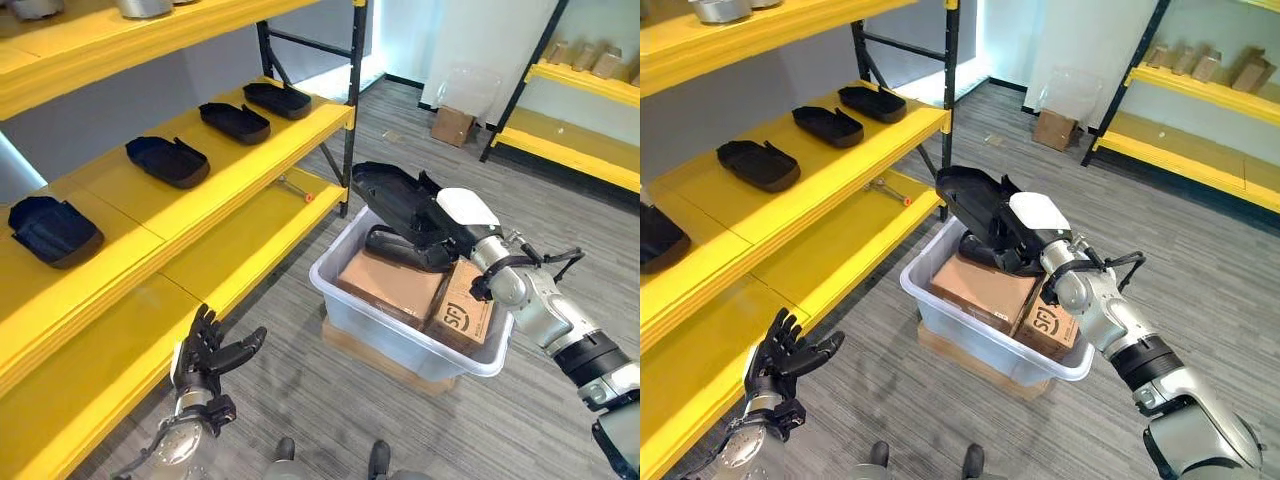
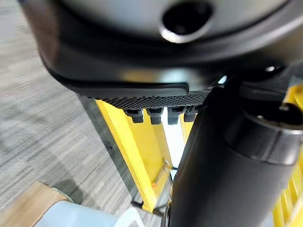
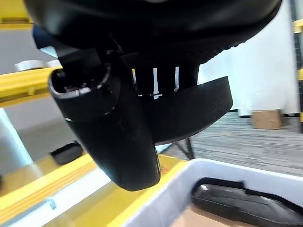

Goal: Move parts from the plastic box to the shelf.

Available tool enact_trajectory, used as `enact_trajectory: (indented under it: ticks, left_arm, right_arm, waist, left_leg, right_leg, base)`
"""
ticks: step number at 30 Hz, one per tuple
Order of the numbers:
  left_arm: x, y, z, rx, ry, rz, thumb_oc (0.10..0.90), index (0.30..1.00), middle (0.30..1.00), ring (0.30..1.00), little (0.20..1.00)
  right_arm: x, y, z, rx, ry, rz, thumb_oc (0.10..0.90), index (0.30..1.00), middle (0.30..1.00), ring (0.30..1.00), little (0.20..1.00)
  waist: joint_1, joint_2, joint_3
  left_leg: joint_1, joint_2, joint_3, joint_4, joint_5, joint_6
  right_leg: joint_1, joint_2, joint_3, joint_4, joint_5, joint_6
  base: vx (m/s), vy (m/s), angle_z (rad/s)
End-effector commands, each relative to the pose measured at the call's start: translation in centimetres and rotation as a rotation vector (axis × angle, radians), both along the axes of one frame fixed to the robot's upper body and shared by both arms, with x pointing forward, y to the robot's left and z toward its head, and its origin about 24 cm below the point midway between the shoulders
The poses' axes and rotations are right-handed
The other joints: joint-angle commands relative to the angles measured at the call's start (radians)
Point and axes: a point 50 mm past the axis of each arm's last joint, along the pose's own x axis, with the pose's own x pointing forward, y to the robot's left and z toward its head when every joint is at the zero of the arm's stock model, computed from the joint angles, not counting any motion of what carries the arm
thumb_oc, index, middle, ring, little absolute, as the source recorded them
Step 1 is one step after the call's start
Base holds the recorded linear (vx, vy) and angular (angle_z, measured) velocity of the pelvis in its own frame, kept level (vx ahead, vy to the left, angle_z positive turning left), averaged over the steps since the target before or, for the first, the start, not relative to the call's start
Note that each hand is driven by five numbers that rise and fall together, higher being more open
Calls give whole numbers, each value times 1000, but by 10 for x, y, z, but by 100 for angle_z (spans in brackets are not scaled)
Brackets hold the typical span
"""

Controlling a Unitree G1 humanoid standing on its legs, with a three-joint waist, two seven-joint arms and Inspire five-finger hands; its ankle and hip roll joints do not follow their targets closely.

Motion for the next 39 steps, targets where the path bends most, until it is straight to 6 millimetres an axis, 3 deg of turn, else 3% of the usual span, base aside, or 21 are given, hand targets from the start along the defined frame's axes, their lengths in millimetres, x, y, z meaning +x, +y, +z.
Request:
enact_trajectory:
  ticks: [1,3,4,7,9,12,13,14,16,20,28,33,35,39]
  left_arm:
    - [14,14,36,74,-190,2,900,1000,1000,1000,1000]
    - [19,14,38,73,-203,-17,900,1000,1000,1000,1000]
    - [20,12,37,65,-203,-24,900,1000,1000,1000,1000]
    - [24,9,37,62,-209,-54,900,1000,1000,1000,1000]
    - [29,2,39,46,-219,-87,900,1000,1000,1000,1000]
    - [30,0,40,50,-225,-109,900,1000,1000,1000,1000]
    - [30,0,40,51,-224,-117,900,1000,1000,1000,1000]
    - [31,-4,43,57,-233,-143,900,1000,1000,1000,1000]
    - [28,-2,43,65,-225,-150,900,1000,1000,1000,1000]
    - [28,6,50,134,-229,-180,900,1000,1000,1000,1000]
    - [33,11,60,198,-249,-193,900,1000,1000,1000,1000]
    - [33,16,63,221,-259,-172,900,1000,1000,1000,1000]
    - [33,18,67,228,-275,-159,900,1000,1000,1000,1000]
    - [35,20,69,244,-281,-151,900,1000,1000,1000,1000]
  right_arm:
    - [10,17,114,83,-419,72,400,300,300,300,300]
    - [8,8,123,77,-452,45,400,300,300,300,300]
    - [8,4,122,82,-457,31,400,300,300,300,300]
    - [6,-5,117,106,-463,-3,400,300,300,300,300]
    - [3,-16,111,108,-458,-38,400,300,300,300,300]
    - [1,-23,108,106,-453,-60,400,300,300,300,300]
    - [0,-25,108,105,-451,-62,400,300,300,300,300]
    - [-2,-32,105,116,-448,-88,400,300,300,300,300]
    - [-4,-34,98,137,-432,-93,400,300,300,300,300]
    - [-3,-31,91,162,-413,-93,400,300,300,300,300]
    - [3,-20,78,179,-366,-83,400,300,300,300,300]
    - [9,-10,84,170,-370,-67,400,300,300,300,300]
    - [11,-7,90,164,-383,-63,400,300,300,300,300]
    - [14,-8,90,174,-385,-79,400,300,300,300,300]
  waist:
    - [52,-21,-88]
    - [55,-36,-87]
    - [48,-42,-90]
    - [18,-41,-101]
    - [-27,-29,-114]
    - [-39,-17,-115]
    - [-45,-12,-114]
    - [-58,-4,-111]
    - [-51,-13,-103]
    - [-23,-38,-75]
    - [22,-99,-64]
    - [58,-132,-56]
    - [77,-142,-46]
    - [95,-143,-41]
  left_leg:
    - [-125,79,-68,-52,251,-49]
    - [-155,62,-6,-33,242,-36]
    - [-148,75,30,-20,228,-34]
    - [-100,138,111,28,202,-32]
    - [-20,201,208,48,182,-53]
    - [1,204,209,35,171,-64]
    - [12,200,216,22,149,-66]
    - [0,186,262,-12,82,-55]
    - [-15,170,283,27,2,-42]
    - [-46,130,284,96,-87,-24]
    - [-72,46,268,163,-187,3]
    - [-113,0,249,232,-235,29]
    - [-141,-30,242,279,-266,48]
    - [-178,-66,224,331,-295,71]
  right_leg:
    - [-114,-104,-33,128,-202,63]
    - [-148,-138,-88,121,-191,61]
    - [-156,-150,-111,120,-186,60]
    - [-169,-187,-197,123,-180,59]
    - [-173,-233,-265,153,-193,74]
    - [-174,-259,-290,178,-186,86]
    - [-182,-273,-300,200,-181,92]
    - [-178,-305,-313,226,-168,109]
    - [-166,-329,-303,231,-152,120]
    - [-136,-375,-309,208,-91,155]
    - [-67,-420,-338,84,32,219]
    - [-53,-443,-338,32,118,241]
    - [-49,-463,-340,11,174,251]
    - [-41,-485,-337,16,202,254]
  base:
    - [-301,-81,83]
    - [-208,-85,114]
    - [-150,-82,111]
    - [-142,-39,122]
    - [-61,73,145]
    - [-34,117,137]
    - [-29,279,110]
    - [4,275,140]
    - [43,238,104]
    - [3,191,13]
    - [-21,176,8]
    - [-50,150,9]
    - [-83,194,11]
    - [-56,167,12]
